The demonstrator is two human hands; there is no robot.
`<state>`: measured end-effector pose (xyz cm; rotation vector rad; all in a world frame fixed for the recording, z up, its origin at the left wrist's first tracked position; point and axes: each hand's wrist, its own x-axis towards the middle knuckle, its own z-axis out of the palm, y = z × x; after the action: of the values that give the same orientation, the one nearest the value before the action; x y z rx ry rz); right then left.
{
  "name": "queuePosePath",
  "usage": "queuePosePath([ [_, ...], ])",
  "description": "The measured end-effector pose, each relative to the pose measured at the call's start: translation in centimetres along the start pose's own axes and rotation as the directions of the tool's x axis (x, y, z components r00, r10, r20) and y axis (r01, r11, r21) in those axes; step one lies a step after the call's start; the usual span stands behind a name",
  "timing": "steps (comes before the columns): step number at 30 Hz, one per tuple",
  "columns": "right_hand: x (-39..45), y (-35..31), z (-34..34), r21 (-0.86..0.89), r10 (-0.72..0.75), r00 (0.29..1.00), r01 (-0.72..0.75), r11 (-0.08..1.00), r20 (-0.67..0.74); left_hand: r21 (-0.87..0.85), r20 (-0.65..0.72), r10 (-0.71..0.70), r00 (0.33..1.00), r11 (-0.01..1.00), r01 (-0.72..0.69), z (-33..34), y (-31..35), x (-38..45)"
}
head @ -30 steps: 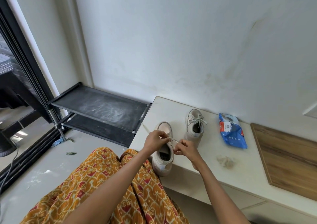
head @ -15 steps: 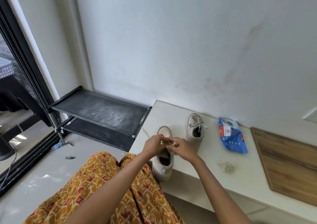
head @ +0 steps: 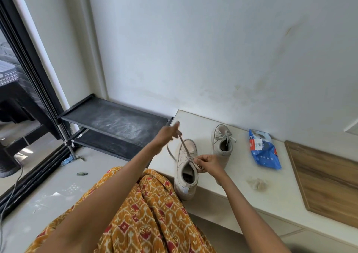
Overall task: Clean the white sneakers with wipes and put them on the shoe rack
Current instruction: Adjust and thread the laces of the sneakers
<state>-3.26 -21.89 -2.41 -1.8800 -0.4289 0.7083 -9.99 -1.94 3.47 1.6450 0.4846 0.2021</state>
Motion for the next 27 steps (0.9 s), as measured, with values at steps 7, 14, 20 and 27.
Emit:
queuePosePath([
  [7,-0.3,-0.6,0.2,-0.032,0.000,1.000,0.000,0.999,0.008,-0.679,-0.202,-0.150,0.968,0.733,-0.028,-0.5,0.8,-0.5],
  [14,0.1,-0.4,0.4,-0.038,0.003,1.000,-0.004,0.999,-0.009,0.382,0.379,0.096,0.921,0.889,-0.250,0.7,-2.3,-1.0],
  [20,-0.3,-0.2,0.4,-0.026,-0.026,1.000,0.026,0.999,0.010,0.565,0.397,0.110,0.911,0.753,-0.338,2.3,-3.9,-0.9],
  [27,-0.7,-0.1,-0.1,0.022,-0.055,0.995,0.054,0.998,0.083,0.662,0.354,0.097,0.930,0.676,-0.322,3.4,-3.4,-0.3],
])
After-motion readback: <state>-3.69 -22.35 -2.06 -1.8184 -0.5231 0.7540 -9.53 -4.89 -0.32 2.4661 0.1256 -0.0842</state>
